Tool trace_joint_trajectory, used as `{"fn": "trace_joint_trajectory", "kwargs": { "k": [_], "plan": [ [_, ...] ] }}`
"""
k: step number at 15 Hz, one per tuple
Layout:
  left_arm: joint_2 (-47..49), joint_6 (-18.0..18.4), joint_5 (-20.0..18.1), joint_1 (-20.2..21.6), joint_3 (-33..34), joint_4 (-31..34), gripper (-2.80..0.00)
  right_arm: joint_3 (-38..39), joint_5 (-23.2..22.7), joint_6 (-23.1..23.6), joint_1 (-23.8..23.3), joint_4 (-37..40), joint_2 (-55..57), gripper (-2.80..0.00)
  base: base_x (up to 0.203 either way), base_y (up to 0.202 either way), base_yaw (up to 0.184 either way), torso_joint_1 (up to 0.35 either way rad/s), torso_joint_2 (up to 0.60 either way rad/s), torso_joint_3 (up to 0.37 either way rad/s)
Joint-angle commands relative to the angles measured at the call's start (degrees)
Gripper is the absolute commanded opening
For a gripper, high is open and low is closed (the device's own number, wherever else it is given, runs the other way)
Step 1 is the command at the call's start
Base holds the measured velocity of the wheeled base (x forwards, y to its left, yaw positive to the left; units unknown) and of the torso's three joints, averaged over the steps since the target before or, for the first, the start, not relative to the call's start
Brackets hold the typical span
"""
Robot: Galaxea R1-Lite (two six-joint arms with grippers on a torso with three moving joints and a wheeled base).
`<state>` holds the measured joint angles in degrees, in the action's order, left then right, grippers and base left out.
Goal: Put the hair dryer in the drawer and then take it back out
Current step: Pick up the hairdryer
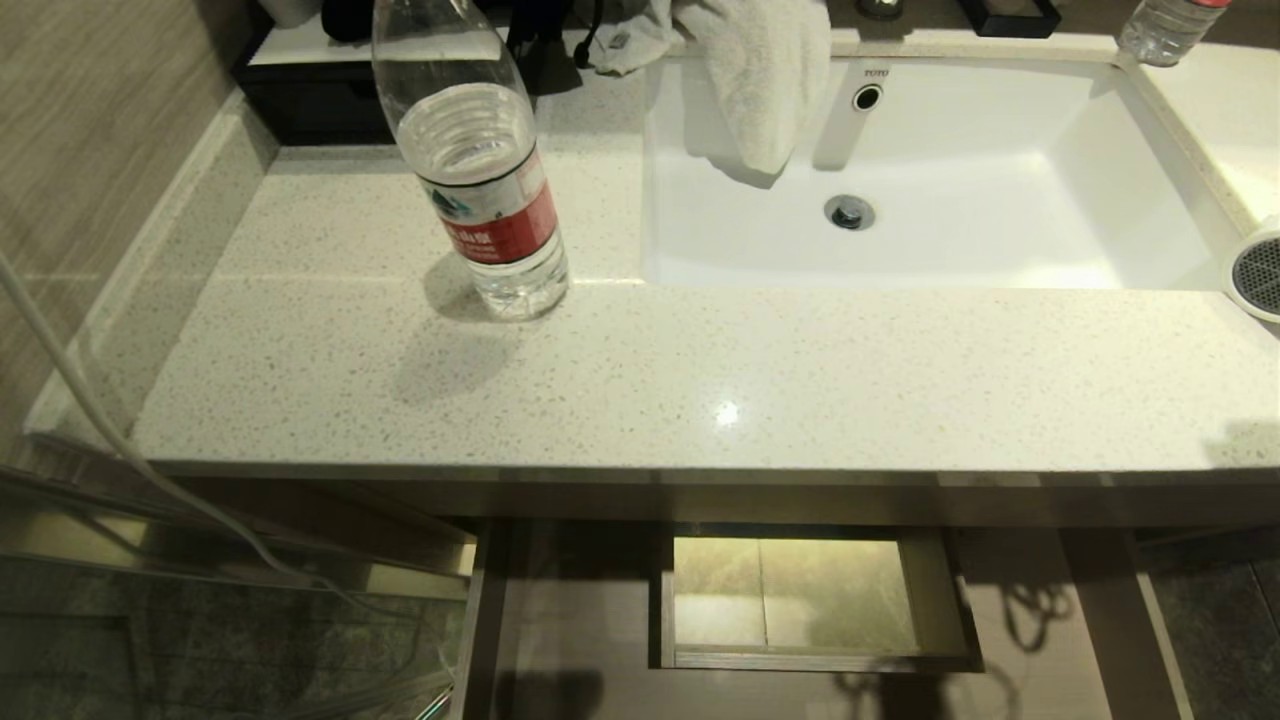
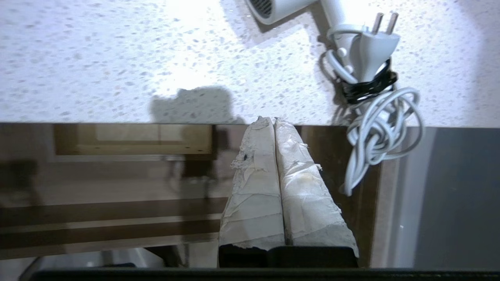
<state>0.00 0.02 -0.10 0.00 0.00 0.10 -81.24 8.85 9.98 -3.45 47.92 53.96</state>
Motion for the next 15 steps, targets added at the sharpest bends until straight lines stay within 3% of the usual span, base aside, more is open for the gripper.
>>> {"fn": "trace_joint_trajectory", "kwargs": {
  "k": [1, 2, 4, 10, 12, 13, 15],
  "plan": [
    [0.0, -0.02, 0.01, 0.0, 0.0, -0.01, -2.8, -2.58, 0.13, 7.52, -6.22, 0.84, 6.45, -2.8, 0.0, 0.0, 0.0, 0.0, 0.0, 0.0],
    [0.0, -0.02, 0.01, 0.0, 0.0, -0.01, -2.8, -3.63, 0.15, 13.47, -10.11, 1.26, 7.56, -2.8, 0.0, 0.0, 0.0, 0.0, 0.0, 0.0],
    [0.0, -0.02, 0.01, 0.0, 0.0, -0.01, -2.8, -5.41, 0.02, 20.98, -16.79, 1.19, 9.26, -2.8, 0.0, 0.0, 0.0, 0.0, 0.0, 0.0],
    [0.0, -0.02, 0.01, 0.0, 0.0, -0.01, -2.8, -5.45, -2.14, 21.75, -17.64, -4.73, 14.56, -2.8, 0.0, 0.0, 0.0, 0.0, 0.0, 0.0],
    [0.0, -0.02, 0.01, 0.0, 0.0, -0.01, -2.8, -5.74, -5.82, 22.09, -17.64, -7.44, 15.71, -2.8, 0.0, 0.0, 0.0, 0.0, 0.0, 0.0],
    [0.0, -0.02, 0.01, 0.0, 0.0, -0.01, -2.8, -5.85, -6.47, 22.2, -17.64, -7.58, 16.18, 0.0, 0.0, 0.0, 0.0, 0.0, 0.0, 0.0],
    [0.0, -0.02, 0.01, 0.0, 0.0, -0.01, -2.8, -6.22, -6.39, 21.76, -17.68, -7.66, 17.11, 0.0, 0.0, 0.0, 0.0, 0.0, 0.0, 0.0]
  ]
}}
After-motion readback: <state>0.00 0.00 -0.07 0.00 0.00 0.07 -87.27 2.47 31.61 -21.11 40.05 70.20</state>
